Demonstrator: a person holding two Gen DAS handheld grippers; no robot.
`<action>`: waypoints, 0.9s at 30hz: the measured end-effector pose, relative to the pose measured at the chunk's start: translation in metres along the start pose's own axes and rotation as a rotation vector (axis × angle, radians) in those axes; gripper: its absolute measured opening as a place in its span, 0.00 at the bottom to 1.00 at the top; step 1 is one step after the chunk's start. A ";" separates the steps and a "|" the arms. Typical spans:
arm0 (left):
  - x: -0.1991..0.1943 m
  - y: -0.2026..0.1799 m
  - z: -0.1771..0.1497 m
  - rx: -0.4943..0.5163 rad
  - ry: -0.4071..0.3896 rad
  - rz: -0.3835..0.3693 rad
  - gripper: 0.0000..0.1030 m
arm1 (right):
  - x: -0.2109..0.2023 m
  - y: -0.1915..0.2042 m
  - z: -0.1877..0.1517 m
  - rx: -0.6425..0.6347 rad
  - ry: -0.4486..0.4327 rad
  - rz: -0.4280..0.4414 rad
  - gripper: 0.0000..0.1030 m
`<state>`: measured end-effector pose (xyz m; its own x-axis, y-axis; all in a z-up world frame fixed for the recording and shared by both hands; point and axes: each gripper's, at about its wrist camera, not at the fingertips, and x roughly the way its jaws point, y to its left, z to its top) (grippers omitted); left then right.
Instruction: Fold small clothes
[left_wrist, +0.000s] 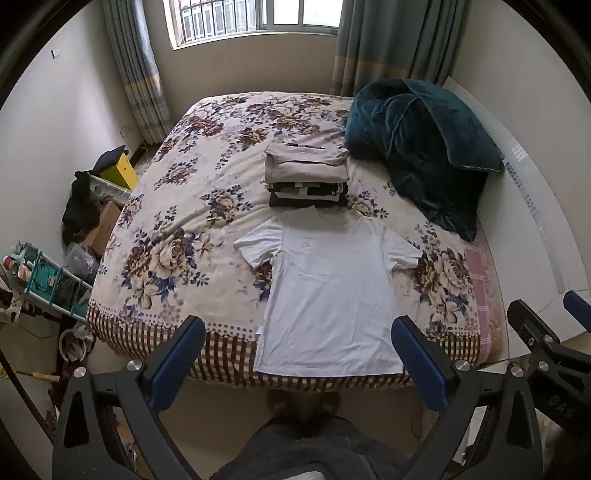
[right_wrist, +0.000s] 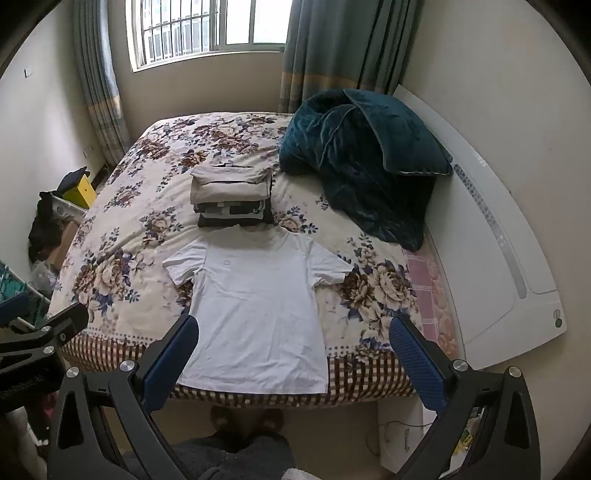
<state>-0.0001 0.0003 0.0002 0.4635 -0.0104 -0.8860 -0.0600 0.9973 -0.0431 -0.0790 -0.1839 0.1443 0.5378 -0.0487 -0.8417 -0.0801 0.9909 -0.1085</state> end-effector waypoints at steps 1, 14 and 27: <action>0.000 0.000 0.000 0.003 -0.002 0.001 1.00 | 0.000 0.000 0.000 0.000 0.001 0.001 1.00; -0.006 0.001 0.006 0.002 -0.016 0.015 1.00 | 0.000 0.000 0.000 0.006 -0.003 0.008 1.00; -0.012 0.007 0.012 0.002 -0.028 0.014 1.00 | 0.002 0.001 -0.007 0.008 -0.007 0.011 1.00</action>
<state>0.0051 0.0082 0.0159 0.4869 0.0056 -0.8734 -0.0648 0.9975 -0.0297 -0.0839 -0.1840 0.1391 0.5431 -0.0372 -0.8388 -0.0792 0.9923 -0.0953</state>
